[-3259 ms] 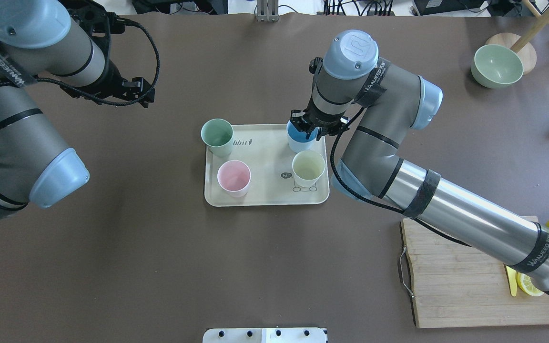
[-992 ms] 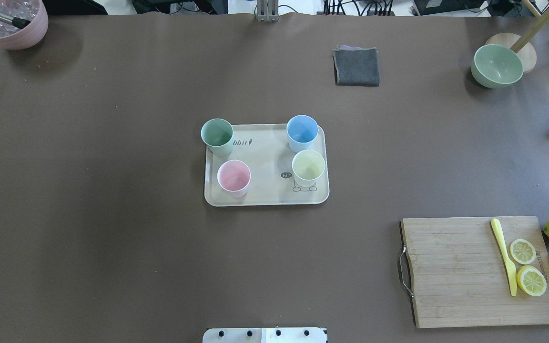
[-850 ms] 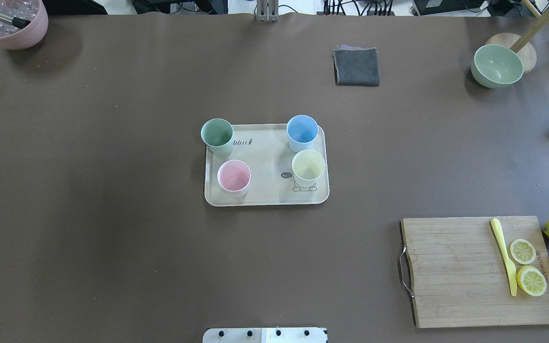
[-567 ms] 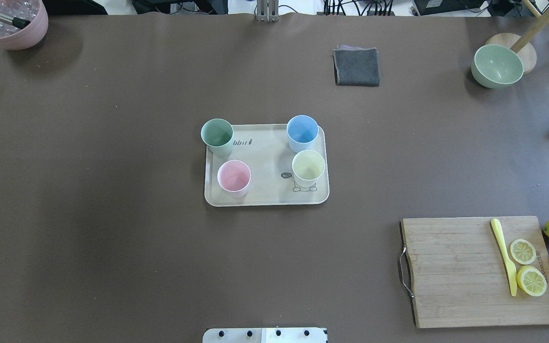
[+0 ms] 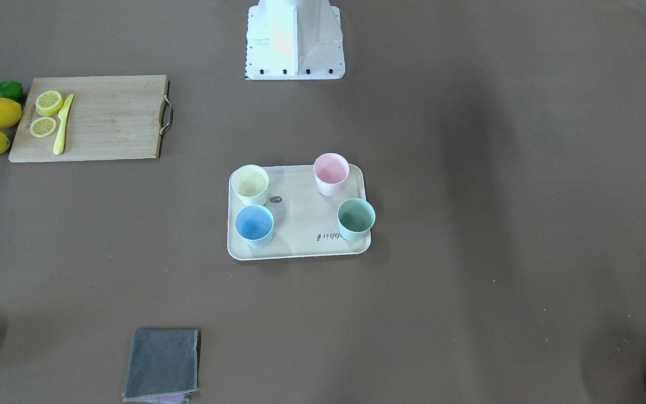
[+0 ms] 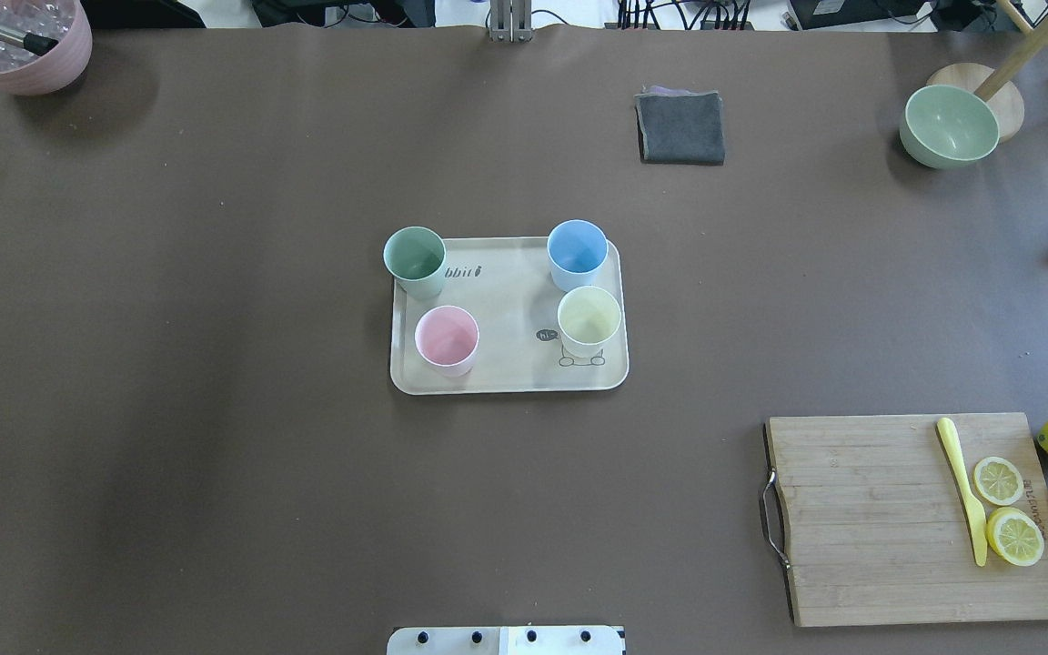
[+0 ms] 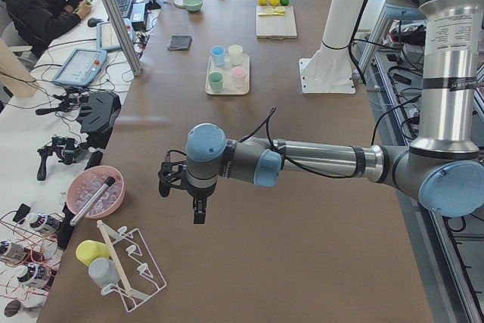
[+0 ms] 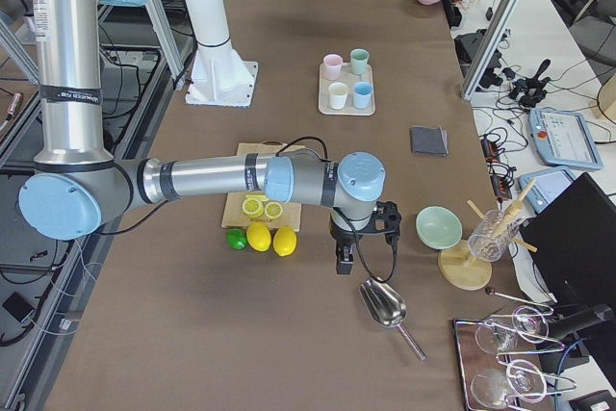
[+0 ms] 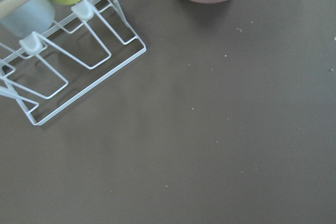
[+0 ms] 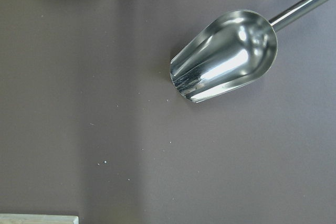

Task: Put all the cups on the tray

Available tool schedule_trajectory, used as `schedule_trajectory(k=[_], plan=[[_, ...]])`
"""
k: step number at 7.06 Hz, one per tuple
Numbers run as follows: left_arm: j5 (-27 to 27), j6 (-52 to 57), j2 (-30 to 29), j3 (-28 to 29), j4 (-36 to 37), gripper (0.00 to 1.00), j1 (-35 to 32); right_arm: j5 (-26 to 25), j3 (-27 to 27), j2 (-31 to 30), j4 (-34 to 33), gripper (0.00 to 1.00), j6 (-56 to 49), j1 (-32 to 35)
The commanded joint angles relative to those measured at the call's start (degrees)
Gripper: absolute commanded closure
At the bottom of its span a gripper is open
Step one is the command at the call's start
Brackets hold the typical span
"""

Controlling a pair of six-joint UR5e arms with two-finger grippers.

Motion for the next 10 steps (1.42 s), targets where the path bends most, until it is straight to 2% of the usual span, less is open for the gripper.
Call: schedule_trajectory(k=[1, 10], plan=[[0.0, 0.1, 0.0, -0.2, 0.0, 0.02, -1.7, -0.2, 0.0, 1.4, -0.1, 0.00, 0.1, 1.4], [0.2, -0.8, -1.0, 0.1, 0.2, 0.02, 0.6, -0.1, -0.1, 2.2, 0.0, 0.00, 0.2, 2.1]])
